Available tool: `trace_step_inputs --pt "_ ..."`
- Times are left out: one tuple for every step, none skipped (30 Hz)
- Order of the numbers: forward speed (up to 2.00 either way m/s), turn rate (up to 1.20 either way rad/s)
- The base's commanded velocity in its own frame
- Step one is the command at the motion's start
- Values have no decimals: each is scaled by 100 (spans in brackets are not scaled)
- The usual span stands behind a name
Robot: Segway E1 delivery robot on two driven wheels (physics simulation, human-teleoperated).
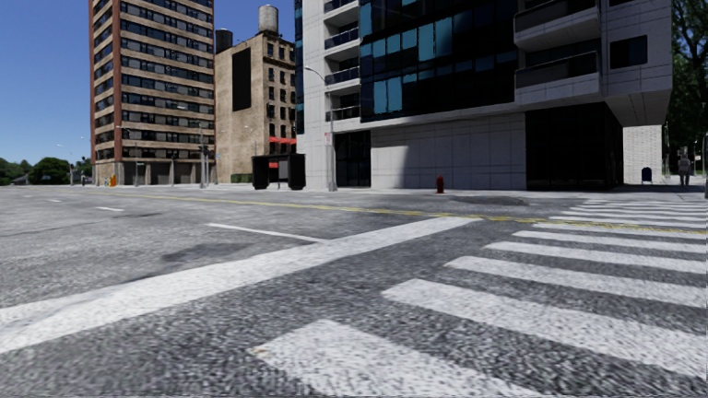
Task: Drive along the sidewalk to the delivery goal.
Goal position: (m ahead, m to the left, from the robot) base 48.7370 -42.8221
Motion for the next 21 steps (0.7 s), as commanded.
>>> trace_step_inputs --pt "200 -120" --pt "200 -120" --pt "200 -120" --pt "200 -120" --pt "200 -120" --pt "200 -120" --pt "200 -120" --pt "200 -120" --pt "200 -120" --pt "200 -120" --pt "200 -120" --pt "200 -120" --pt "200 -120" --pt "200 -120" --pt "200 -112" --pt "200 -112" --pt "200 -101" --pt "200 -26" --pt "200 0" --pt "200 0" --pt "200 0"
